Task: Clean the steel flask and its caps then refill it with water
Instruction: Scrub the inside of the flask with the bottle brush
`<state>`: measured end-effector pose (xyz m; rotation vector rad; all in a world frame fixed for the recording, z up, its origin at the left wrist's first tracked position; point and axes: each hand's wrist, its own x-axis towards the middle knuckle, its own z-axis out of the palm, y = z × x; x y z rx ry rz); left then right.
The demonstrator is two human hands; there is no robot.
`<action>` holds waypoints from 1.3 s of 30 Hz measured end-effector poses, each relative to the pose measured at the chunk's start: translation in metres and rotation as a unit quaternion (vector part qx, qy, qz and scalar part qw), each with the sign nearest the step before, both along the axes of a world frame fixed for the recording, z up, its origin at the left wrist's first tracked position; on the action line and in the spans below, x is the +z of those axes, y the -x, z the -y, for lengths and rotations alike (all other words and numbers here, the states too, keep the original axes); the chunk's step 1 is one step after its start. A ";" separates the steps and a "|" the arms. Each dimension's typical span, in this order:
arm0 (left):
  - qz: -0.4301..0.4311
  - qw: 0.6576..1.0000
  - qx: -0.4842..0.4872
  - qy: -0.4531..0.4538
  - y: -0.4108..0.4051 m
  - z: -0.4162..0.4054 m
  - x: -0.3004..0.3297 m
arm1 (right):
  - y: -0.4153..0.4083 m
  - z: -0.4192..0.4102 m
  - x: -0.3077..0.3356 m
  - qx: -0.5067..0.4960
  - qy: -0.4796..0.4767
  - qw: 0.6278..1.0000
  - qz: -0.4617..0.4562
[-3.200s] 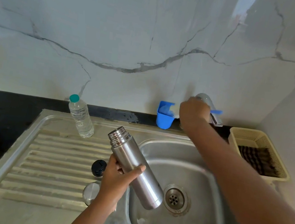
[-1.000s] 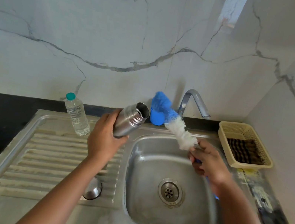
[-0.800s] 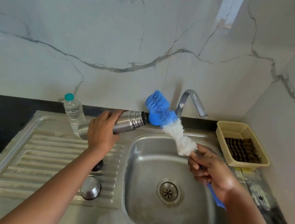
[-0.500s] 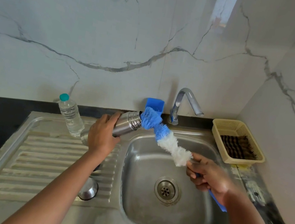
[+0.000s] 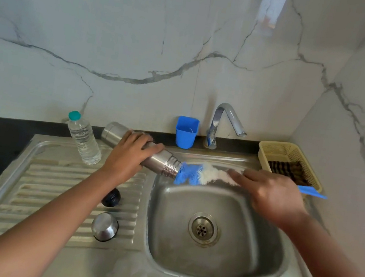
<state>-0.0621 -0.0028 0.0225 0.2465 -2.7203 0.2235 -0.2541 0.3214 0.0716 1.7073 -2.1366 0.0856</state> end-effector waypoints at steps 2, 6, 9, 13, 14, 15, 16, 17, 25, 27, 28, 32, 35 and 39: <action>-0.001 1.000 -0.006 -0.004 -0.002 0.002 -0.002 | -0.003 -0.003 -0.009 0.014 0.015 1.000 -0.004; 0.004 1.000 -0.015 -0.023 -0.011 0.003 -0.006 | -0.006 -0.004 -0.024 -0.065 -0.048 0.922 0.380; -0.024 0.997 -0.007 -0.070 -0.012 -0.006 0.001 | -0.016 -0.013 -0.021 -0.087 -0.060 0.686 0.720; -0.012 0.998 -0.055 -0.029 0.002 -0.027 0.012 | -0.032 -0.006 -0.020 -0.080 -0.049 0.733 0.673; -0.008 0.998 -0.062 -0.022 0.006 -0.032 0.013 | -0.033 -0.004 -0.020 -0.069 -0.027 0.820 0.567; -0.008 0.998 -0.061 -0.026 0.008 -0.036 0.013 | -0.032 -0.003 -0.020 -0.053 0.005 0.900 0.432; -0.009 0.998 -0.055 -0.041 0.009 -0.039 0.012 | -0.030 -0.003 -0.020 -0.035 0.040 0.955 0.291; -0.010 0.997 -0.049 -0.061 0.010 -0.042 0.011 | -0.030 -0.005 -0.021 -0.023 0.064 0.984 0.163; 0.011 0.998 -0.024 -0.063 0.004 -0.055 0.001 | -0.025 -0.014 -0.036 -0.008 0.001 0.998 0.058; 0.003 0.999 -0.022 -0.044 -0.001 -0.059 -0.004 | -0.029 -0.012 -0.032 -0.045 -0.032 0.961 0.272; -0.003 0.999 -0.023 -0.035 -0.003 -0.061 -0.007 | -0.028 -0.011 -0.030 -0.052 -0.039 0.916 0.396; -0.018 0.999 -0.041 0.009 -0.007 -0.071 -0.007 | -0.019 -0.021 -0.023 -0.081 -0.095 0.639 0.759; -0.020 0.998 -0.050 0.034 -0.004 -0.077 -0.004 | -0.015 -0.027 -0.029 -0.083 -0.109 0.648 0.749; -0.015 0.999 -0.047 0.006 -0.006 -0.079 0.002 | -0.025 -0.029 -0.035 0.007 -0.026 0.926 0.376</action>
